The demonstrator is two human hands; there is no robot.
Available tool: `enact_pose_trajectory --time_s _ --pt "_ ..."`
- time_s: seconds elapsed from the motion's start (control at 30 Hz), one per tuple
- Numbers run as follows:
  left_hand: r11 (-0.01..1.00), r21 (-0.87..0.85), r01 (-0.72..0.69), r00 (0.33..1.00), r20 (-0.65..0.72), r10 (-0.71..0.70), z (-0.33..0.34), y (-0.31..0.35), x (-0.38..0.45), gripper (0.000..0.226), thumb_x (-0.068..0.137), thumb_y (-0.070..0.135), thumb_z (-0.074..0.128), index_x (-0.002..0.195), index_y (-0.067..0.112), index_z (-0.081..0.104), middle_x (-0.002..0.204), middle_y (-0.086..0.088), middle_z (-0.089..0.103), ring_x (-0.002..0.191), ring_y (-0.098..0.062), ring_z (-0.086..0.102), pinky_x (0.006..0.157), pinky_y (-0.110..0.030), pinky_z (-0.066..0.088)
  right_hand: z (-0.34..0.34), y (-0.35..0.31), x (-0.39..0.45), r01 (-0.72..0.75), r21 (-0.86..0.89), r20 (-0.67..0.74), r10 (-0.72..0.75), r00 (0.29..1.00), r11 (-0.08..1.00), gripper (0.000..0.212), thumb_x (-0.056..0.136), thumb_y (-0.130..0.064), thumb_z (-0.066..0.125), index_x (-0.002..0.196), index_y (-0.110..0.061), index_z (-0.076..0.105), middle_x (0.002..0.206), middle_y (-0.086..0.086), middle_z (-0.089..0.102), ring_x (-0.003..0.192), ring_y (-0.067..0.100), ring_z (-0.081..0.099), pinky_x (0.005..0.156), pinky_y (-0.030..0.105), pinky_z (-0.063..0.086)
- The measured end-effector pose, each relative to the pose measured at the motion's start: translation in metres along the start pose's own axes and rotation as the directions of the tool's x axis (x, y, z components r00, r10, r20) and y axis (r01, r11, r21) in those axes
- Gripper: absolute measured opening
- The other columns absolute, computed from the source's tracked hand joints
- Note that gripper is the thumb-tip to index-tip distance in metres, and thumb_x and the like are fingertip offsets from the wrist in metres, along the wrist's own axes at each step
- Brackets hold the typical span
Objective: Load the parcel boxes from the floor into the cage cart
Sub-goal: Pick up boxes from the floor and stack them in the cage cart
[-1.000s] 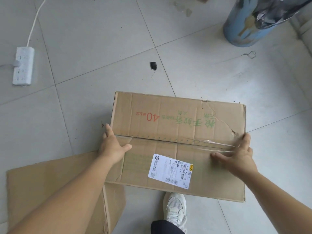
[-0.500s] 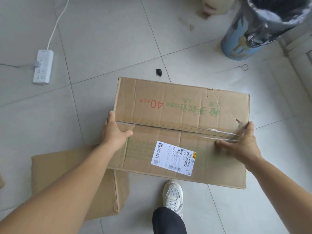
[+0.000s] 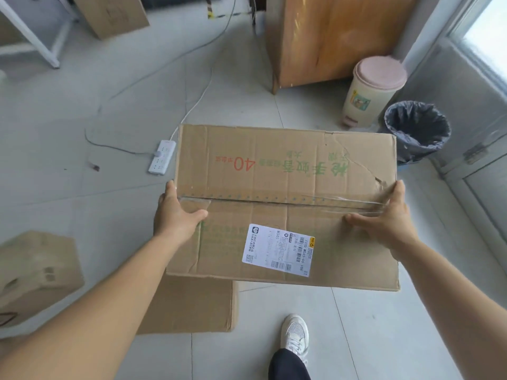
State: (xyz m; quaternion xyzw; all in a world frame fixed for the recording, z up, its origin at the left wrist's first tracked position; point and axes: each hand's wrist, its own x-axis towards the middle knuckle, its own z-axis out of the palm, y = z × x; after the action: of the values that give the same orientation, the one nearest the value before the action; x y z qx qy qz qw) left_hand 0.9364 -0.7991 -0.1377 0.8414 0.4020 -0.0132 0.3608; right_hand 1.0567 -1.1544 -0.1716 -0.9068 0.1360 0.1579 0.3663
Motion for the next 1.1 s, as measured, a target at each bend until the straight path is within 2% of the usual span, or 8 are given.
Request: enact_pose_trajectory --time_s 0.1,0.23,0.4,0.6,0.77,0.83,0.97,1.1 --pt "0.999 -0.042 -0.003 0.997 -0.081 -0.001 -0.064 -0.007 -0.031 0.101 0.082 0.023 0.074 0.155 0.022 0.005 0.159 0.001 0.021 0.141 -0.024 0.031 0.108 -0.038 0.033 -0.010 -0.047 -0.041 0.079 0.017 0.007 -0.080 0.997 0.997 0.134 0.038 -0.059 0.082 0.146 -0.037 0.006 0.144 0.012 0.039 0.124 0.041 0.045 0.100 0.056 0.045" --pt "0.996 -0.084 0.009 0.981 -0.194 -0.025 -0.143 -0.023 -0.074 0.099 0.082 0.022 0.074 0.156 0.022 0.008 0.158 0.000 0.023 0.141 -0.025 0.032 0.108 -0.039 0.033 -0.015 -0.106 -0.096 0.194 0.003 0.041 -0.194 0.980 0.981 0.124 0.059 -0.041 0.090 0.149 -0.034 0.006 0.143 0.013 0.038 0.127 0.042 0.042 0.104 0.056 0.040" --pt "0.987 -0.148 0.057 0.944 -0.315 -0.101 -0.227 -0.055 -0.123 0.098 0.080 0.020 0.076 0.155 0.021 0.012 0.157 -0.001 0.026 0.141 -0.025 0.032 0.108 -0.039 0.033 -0.008 -0.172 -0.157 0.323 0.022 0.111 -0.324 0.940 0.946 0.119 0.060 -0.038 0.090 0.147 -0.034 0.008 0.140 0.012 0.038 0.124 0.040 0.044 0.102 0.054 0.043" --pt "0.946 -0.288 0.146 0.862 -0.432 -0.265 -0.299 -0.095 -0.180 0.097 0.079 0.016 0.076 0.154 0.018 0.015 0.157 -0.002 0.028 0.140 -0.025 0.033 0.108 -0.037 0.032 0.017 -0.255 -0.212 0.488 -0.005 0.230 -0.474 0.850 0.873 0.112 0.059 -0.040 0.088 0.142 -0.032 0.014 0.137 0.008 0.041 0.123 0.040 0.044 0.102 0.053 0.042" --pt "0.909 -0.353 0.220 0.737 -0.550 -0.392 -0.350 -0.123 -0.230 0.088 0.071 0.024 0.078 0.146 0.018 0.031 0.149 -0.006 0.041 0.129 -0.029 0.046 0.102 -0.040 0.042 0.050 -0.324 -0.251 0.599 0.065 0.379 -0.575 0.725 0.798 0.102 0.051 -0.043 0.086 0.130 -0.035 0.023 0.127 0.006 0.044 0.115 0.040 0.048 0.099 0.053 0.044" --pt "0.886 -0.396 0.242 0.673 -0.589 -0.447 -0.368 -0.132 -0.253 0.091 0.073 0.022 0.078 0.149 0.019 0.028 0.150 -0.006 0.039 0.132 -0.028 0.044 0.104 -0.039 0.040 0.063 -0.349 -0.272 0.650 0.090 0.429 -0.618 0.658 0.755 0.092 0.052 -0.042 0.086 0.122 -0.033 0.027 0.121 0.004 0.045 0.110 0.040 0.050 0.097 0.053 0.045" --pt "0.848 -0.454 0.272 0.530 -0.665 -0.526 -0.396 -0.145 -0.303 0.090 0.076 0.019 0.078 0.150 0.020 0.027 0.151 -0.005 0.039 0.134 -0.027 0.042 0.106 -0.040 0.038 0.090 -0.394 -0.319 0.741 0.166 0.509 -0.700 0.501 0.651 0.099 0.054 -0.040 0.086 0.131 -0.031 0.026 0.128 0.006 0.044 0.116 0.040 0.048 0.102 0.052 0.042" --pt "0.815 -0.513 0.268 0.377 -0.723 -0.579 -0.414 -0.157 -0.359 0.076 0.077 0.015 0.076 0.143 0.017 0.037 0.135 -0.007 0.054 0.119 -0.030 0.053 0.090 -0.034 0.041 0.114 -0.423 -0.373 0.803 0.221 0.559 -0.747 0.361 0.554 0.107 0.061 -0.039 0.086 0.144 -0.029 0.019 0.138 0.006 0.042 0.125 0.040 0.044 0.106 0.047 0.038"
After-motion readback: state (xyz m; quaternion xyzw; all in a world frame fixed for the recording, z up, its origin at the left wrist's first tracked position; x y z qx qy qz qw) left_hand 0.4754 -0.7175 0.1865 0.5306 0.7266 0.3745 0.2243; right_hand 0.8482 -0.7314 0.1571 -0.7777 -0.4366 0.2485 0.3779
